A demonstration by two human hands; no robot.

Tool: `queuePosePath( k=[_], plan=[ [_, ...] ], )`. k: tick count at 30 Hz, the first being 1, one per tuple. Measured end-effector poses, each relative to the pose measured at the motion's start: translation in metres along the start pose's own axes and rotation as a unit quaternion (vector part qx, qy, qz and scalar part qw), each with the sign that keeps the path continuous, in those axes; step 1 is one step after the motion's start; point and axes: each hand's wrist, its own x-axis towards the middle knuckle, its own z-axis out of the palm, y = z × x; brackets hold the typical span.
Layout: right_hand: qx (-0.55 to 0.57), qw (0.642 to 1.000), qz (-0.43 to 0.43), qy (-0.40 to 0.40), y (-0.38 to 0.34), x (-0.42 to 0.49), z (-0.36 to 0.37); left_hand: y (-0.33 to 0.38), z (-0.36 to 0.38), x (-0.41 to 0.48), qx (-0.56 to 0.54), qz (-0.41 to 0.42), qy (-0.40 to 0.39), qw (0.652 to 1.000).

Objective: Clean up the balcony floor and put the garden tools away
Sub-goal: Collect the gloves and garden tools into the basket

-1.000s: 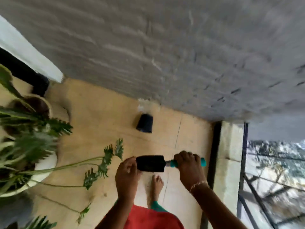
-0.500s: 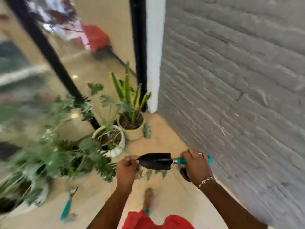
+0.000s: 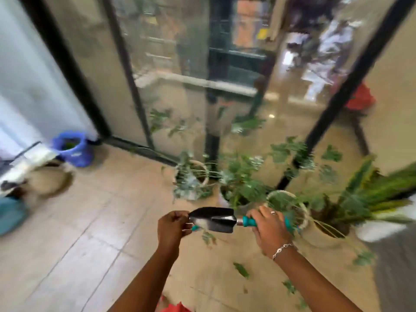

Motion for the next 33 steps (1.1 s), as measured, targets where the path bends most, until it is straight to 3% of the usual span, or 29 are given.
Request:
queuePosePath(
  k=[6,13,23,33],
  plan=[
    [0.063,0.991,-0.117,-0.021,-0.138,0.127,0.057,0.04,-0.146,0.065,-0.008,0.027,0.097,0.995],
    [0.115,0.962,-0.244,-0.035,-0.278,0.237,0.081,0.074,-0.264,0.113,-0.073,0.04,0.202,0.976],
    [0.122,0.908,-0.384,-0.114,-0.437,0.376,0.147,0.097,-0.379,0.21,-0.164,0.031,0.329,0.929],
    [0.142,0.849,-0.485,-0.155,-0.583,0.547,0.198,0.174,-0.47,0.342,-0.231,0.025,0.466,0.854]
  ],
)
